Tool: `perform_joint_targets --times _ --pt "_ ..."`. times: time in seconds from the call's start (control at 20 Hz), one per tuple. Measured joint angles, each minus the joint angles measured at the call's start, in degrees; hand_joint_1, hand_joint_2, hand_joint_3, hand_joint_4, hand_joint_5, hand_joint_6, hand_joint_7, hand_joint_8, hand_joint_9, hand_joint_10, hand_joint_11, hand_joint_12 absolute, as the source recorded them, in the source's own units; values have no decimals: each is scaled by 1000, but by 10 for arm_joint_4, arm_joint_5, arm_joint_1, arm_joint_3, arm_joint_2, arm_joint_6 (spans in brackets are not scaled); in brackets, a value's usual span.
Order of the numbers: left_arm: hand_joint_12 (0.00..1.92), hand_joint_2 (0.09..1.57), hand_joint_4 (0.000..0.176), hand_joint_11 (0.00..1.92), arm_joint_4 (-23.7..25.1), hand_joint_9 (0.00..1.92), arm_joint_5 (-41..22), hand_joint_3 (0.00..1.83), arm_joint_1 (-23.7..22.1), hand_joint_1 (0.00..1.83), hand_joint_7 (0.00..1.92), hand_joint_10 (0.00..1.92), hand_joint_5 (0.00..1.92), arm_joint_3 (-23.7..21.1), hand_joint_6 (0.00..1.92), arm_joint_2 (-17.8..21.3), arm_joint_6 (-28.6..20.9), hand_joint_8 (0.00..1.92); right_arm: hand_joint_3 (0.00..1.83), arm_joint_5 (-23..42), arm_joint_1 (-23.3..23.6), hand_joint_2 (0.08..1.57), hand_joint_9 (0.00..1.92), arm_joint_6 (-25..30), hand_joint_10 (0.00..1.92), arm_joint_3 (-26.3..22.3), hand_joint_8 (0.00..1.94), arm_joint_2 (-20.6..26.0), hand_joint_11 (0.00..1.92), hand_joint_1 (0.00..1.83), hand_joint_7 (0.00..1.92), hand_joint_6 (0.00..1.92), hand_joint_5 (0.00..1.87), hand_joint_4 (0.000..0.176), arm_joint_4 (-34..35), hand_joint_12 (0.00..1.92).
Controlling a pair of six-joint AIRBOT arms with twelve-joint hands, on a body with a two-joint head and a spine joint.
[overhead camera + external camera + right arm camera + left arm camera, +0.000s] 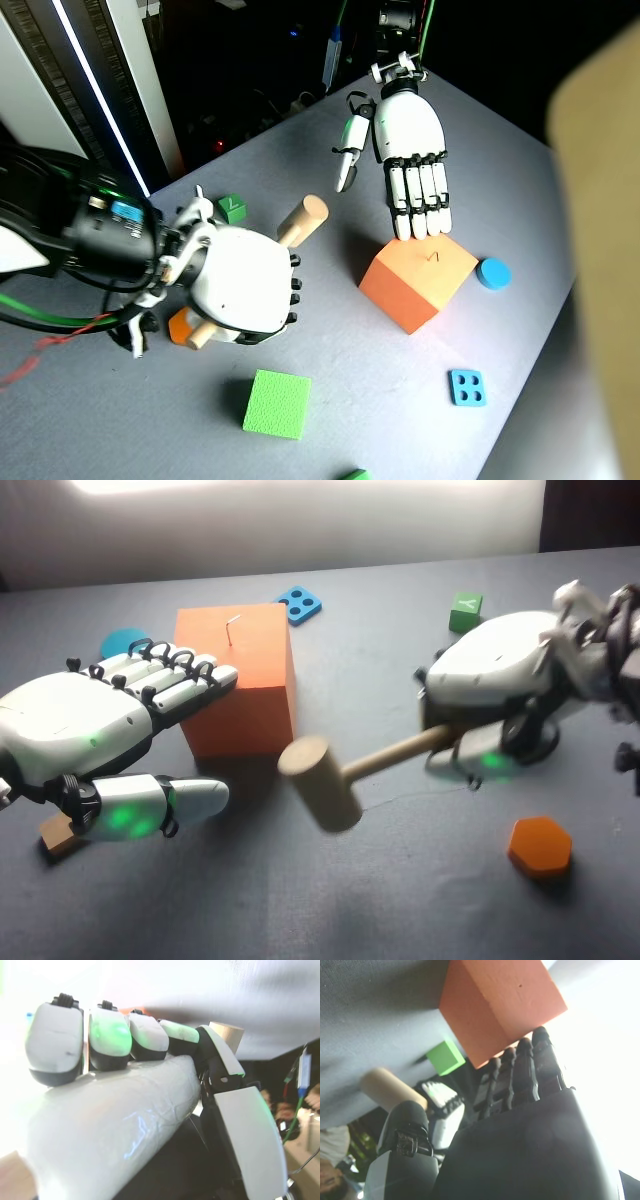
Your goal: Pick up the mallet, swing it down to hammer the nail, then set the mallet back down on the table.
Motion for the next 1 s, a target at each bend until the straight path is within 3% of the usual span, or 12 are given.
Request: perform_joint_targets --times 0.15,0.4,0.45,0.5,0.65,0.7,0.8,1.0 --pt "0 1309 0 0 1 0 0 2 0 0 0 0 33 0 5 0 0 0 44 12 31 1571 1416 3 1921 15 1941 20 1446 261 1322 1921 1053 0 -3 1921" --pt "0 1305 0 0 5 0 0 0 0 0 17 0 59 2 13 0 0 6 42 138 40 1571 1419 -140 1921 38 1941 15 1449 230 1315 1921 1046 0 6 1921" --pt "0 1307 0 0 5 0 0 1 0 0 19 0 60 2 13 0 0 7 59 160 38 1571 1416 -258 1921 42 1941 11 1435 238 1315 1921 1045 0 101 1921" --pt "0 1310 0 0 5 0 0 2 0 0 17 0 63 2 13 0 0 5 49 186 36 1571 1396 -289 1921 53 1941 3 1418 289 1299 1921 1028 0 115 1921" --pt "0 1315 0 0 5 0 0 4 -1 0 22 0 66 2 11 0 0 6 47 269 18 1571 1401 -273 1921 86 1941 -17 1413 320 1309 1921 1027 0 122 1921" --pt "0 1315 0 0 5 0 0 4 -1 0 4 0 52 2 5 0 0 0 49 307 4 1571 1404 -280 1921 83 1941 -17 1421 325 1311 1921 1026 0 153 1921" --pt "0 1311 0 0 5 0 0 2 -1 0 2 0 49 2 3 0 0 1 46 363 -19 1571 1408 -344 1921 72 1941 -24 1428 325 1312 1921 1028 0 255 1921" --pt "0 1313 0 0 5 0 2 2 -2 0 5 0 43 2 7 0 0 2 46 371 -22 1571 1414 -459 1921 73 1941 -58 1433 309 1305 1921 999 0 405 1921"
